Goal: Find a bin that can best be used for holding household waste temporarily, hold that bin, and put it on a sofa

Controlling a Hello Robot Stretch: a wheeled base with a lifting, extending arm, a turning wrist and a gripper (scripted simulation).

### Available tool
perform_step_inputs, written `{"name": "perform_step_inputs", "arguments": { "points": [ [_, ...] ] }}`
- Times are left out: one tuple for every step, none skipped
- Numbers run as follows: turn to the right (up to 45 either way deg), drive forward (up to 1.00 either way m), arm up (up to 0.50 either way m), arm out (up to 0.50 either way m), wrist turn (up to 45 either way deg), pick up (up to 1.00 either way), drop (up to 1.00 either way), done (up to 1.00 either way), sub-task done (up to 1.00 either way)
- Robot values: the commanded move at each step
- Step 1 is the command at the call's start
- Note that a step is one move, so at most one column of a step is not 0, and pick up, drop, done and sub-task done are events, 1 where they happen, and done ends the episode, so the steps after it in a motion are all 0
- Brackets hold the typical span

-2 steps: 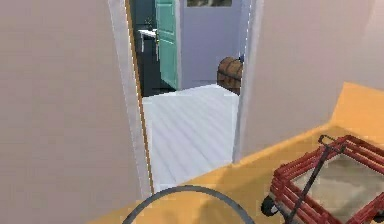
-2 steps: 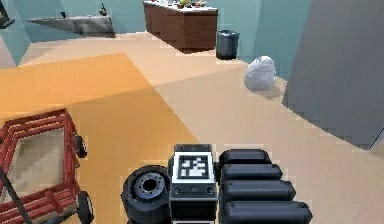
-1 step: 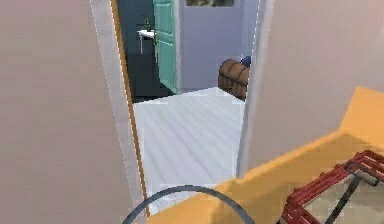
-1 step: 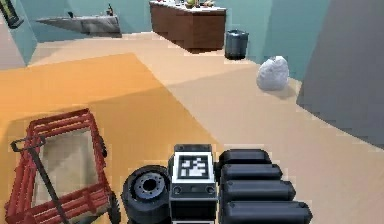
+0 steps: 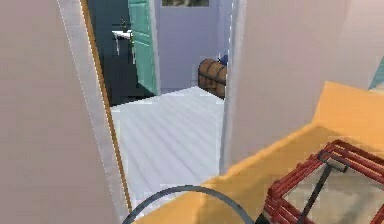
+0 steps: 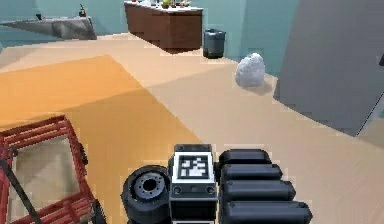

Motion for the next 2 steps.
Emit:
{"name": "perform_step_inputs", "arguments": {
  "points": [
    [0.0,0.75,0.0,0.0,0.0,0.0,0.0,0.0,0.0],
    [-15.0,0.0,0.0,0.0,0.0,0.0,0.0,0.0,0.0]
  ]
}}
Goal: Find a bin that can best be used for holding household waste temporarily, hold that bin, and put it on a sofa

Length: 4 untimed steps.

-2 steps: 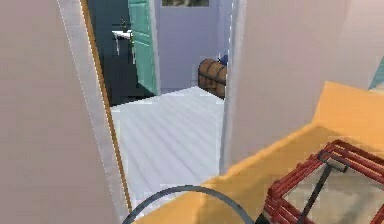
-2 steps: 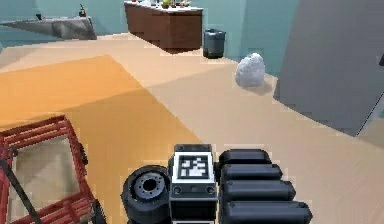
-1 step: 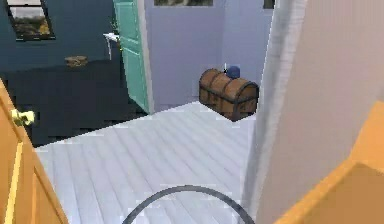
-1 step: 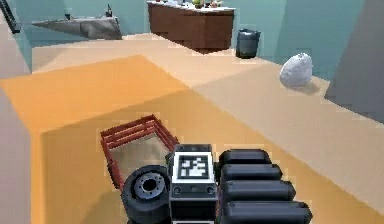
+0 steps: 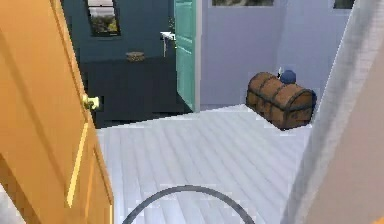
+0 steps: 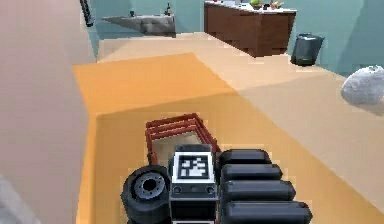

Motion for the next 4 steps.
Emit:
{"name": "perform_step_inputs", "arguments": {
  "points": [
    [0.0,1.0,0.0,0.0,0.0,0.0,0.0,0.0,0.0],
    [-27.0,0.0,0.0,0.0,0.0,0.0,0.0,0.0,0.0],
    [0.0,0.05,0.0,0.0,0.0,0.0,0.0,0.0,0.0],
    [6.0,0.0,0.0,0.0,0.0,0.0,0.0,0.0,0.0]
  ]
}}
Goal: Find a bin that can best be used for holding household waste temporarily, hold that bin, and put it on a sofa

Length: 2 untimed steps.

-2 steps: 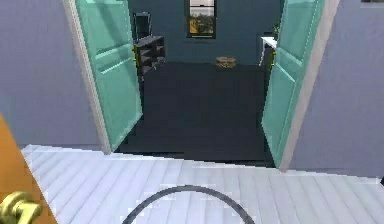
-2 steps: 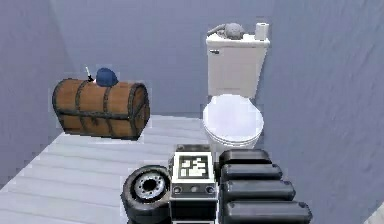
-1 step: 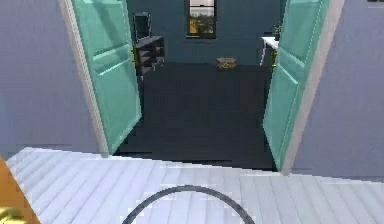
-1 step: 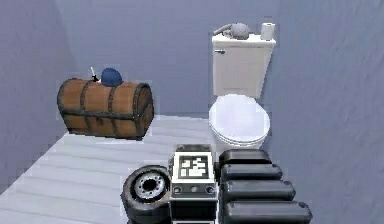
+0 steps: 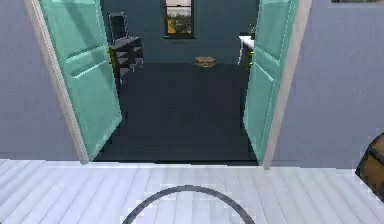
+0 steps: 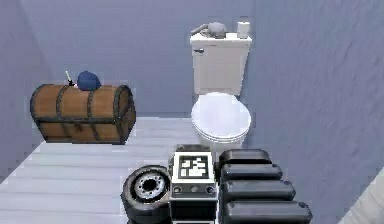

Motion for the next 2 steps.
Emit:
{"name": "perform_step_inputs", "arguments": {
  "points": [
    [0.0,1.0,0.0,0.0,0.0,0.0,0.0,0.0,0.0],
    [0.0,1.0,0.0,0.0,0.0,0.0,0.0,0.0,0.0]
  ]
}}
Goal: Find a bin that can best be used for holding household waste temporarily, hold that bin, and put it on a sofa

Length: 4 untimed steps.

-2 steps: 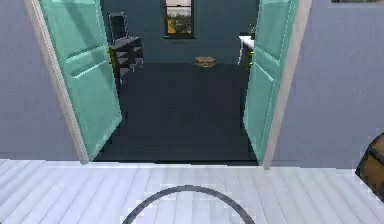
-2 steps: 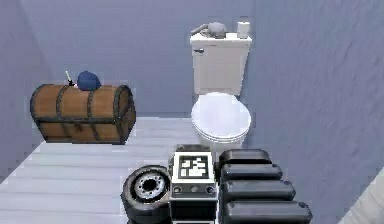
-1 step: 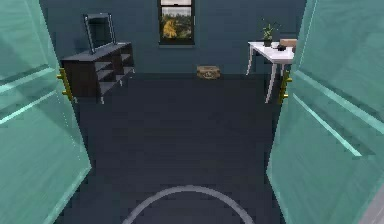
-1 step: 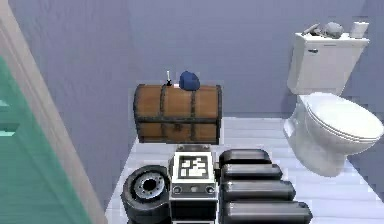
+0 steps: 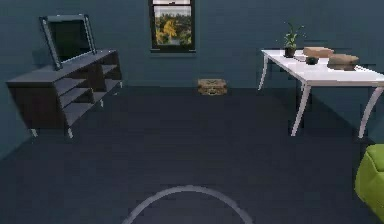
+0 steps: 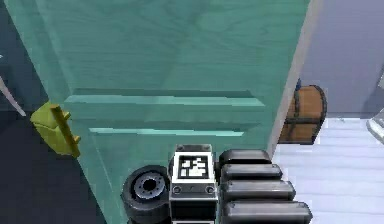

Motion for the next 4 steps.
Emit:
{"name": "perform_step_inputs", "arguments": {
  "points": [
    [9.0,0.0,0.0,0.0,0.0,0.0,0.0,0.0,0.0],
    [0.0,0.25,0.0,0.0,0.0,0.0,0.0,0.0,0.0],
    [-6.0,0.0,0.0,0.0,0.0,0.0,0.0,0.0,0.0],
    [0.0,0.5,0.0,0.0,0.0,0.0,0.0,0.0,0.0]
  ]
}}
